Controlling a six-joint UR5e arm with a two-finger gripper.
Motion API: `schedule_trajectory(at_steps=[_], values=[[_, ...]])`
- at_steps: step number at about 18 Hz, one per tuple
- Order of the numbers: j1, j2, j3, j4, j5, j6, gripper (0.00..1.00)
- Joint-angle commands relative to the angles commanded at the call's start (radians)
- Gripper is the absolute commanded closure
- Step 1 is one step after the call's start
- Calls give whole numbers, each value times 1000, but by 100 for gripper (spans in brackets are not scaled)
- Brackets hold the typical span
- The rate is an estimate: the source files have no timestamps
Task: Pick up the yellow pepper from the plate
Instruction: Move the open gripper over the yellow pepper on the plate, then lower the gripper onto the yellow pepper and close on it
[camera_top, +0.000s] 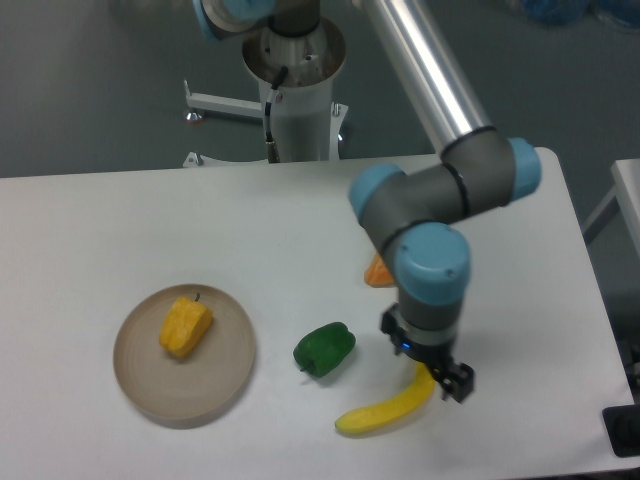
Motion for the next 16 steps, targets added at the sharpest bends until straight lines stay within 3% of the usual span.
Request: schedule_trajectory(at_steps=[4, 8, 12, 16], values=[[-75, 60, -35, -69, -63, -172, 0], [-161, 100, -95, -69, -97, -392, 0], [-222, 104, -153, -62, -130, -577, 0], [-241, 101, -161, -58, -189, -698, 0]])
